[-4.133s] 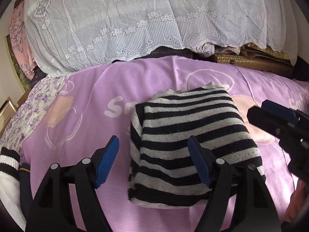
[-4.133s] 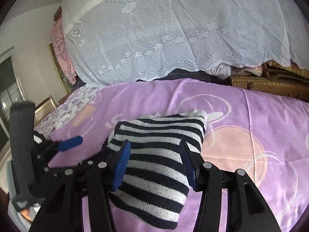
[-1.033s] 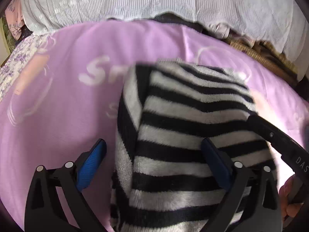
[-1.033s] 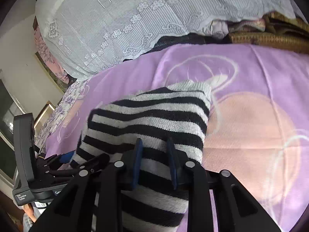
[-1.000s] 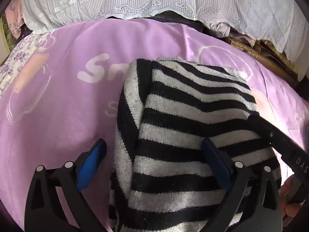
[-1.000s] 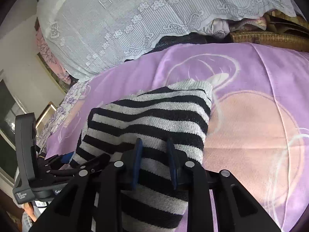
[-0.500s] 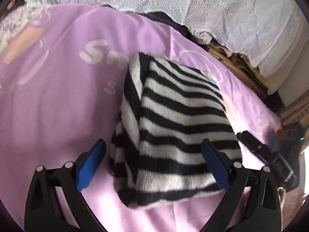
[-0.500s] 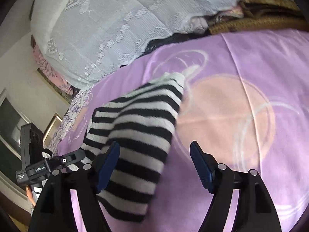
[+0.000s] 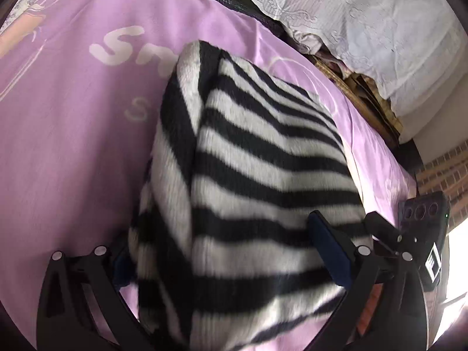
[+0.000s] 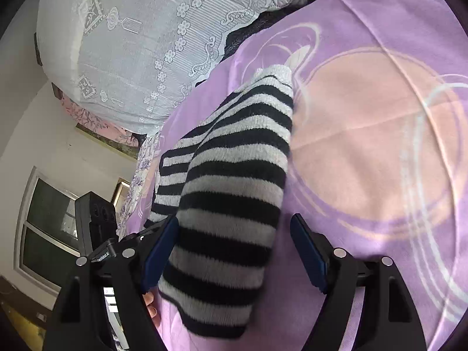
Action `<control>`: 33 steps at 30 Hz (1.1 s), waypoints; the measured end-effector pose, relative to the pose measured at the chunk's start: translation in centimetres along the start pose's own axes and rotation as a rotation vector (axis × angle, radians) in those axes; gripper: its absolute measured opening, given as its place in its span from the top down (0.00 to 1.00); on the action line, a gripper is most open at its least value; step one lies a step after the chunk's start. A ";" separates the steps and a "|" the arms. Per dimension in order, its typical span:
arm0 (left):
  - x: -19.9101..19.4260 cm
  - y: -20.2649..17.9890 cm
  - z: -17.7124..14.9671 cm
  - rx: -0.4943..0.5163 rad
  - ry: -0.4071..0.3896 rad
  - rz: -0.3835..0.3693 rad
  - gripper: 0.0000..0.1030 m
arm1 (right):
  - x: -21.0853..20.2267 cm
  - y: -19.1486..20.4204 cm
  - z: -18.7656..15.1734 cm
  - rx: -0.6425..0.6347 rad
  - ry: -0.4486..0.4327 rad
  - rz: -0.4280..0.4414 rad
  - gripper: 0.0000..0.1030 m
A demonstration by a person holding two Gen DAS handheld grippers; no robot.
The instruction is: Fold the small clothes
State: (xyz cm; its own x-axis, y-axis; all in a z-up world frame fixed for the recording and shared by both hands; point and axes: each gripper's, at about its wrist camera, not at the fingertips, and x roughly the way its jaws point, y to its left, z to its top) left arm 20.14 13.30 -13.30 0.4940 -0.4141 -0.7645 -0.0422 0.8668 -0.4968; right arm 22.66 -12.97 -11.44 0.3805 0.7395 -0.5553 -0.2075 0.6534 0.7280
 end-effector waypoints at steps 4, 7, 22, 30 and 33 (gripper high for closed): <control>0.4 -0.1 0.4 0.005 0.004 -0.011 0.04 | 2.3 0.8 1.4 -0.021 0.031 -0.023 0.19; 0.4 0.0 0.5 0.002 0.008 -0.033 0.05 | 4.0 1.7 2.2 -0.055 0.046 -0.050 0.12; -0.5 -0.4 -0.2 0.025 -0.060 0.007 0.36 | 3.2 2.2 1.1 -0.150 -0.021 -0.077 0.28; -1.2 -0.5 -1.1 0.029 -0.054 -0.015 0.39 | 2.2 2.1 0.3 -0.159 -0.020 -0.059 0.30; -0.3 0.2 -0.9 -0.004 -0.023 -0.023 0.25 | 2.3 1.9 0.4 -0.145 -0.009 -0.052 0.30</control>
State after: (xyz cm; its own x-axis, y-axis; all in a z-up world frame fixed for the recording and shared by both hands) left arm 19.26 13.32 -13.54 0.5148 -0.4273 -0.7432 -0.0336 0.8562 -0.5156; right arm 23.54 -10.09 -11.21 0.4018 0.7033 -0.5864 -0.3153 0.7075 0.6325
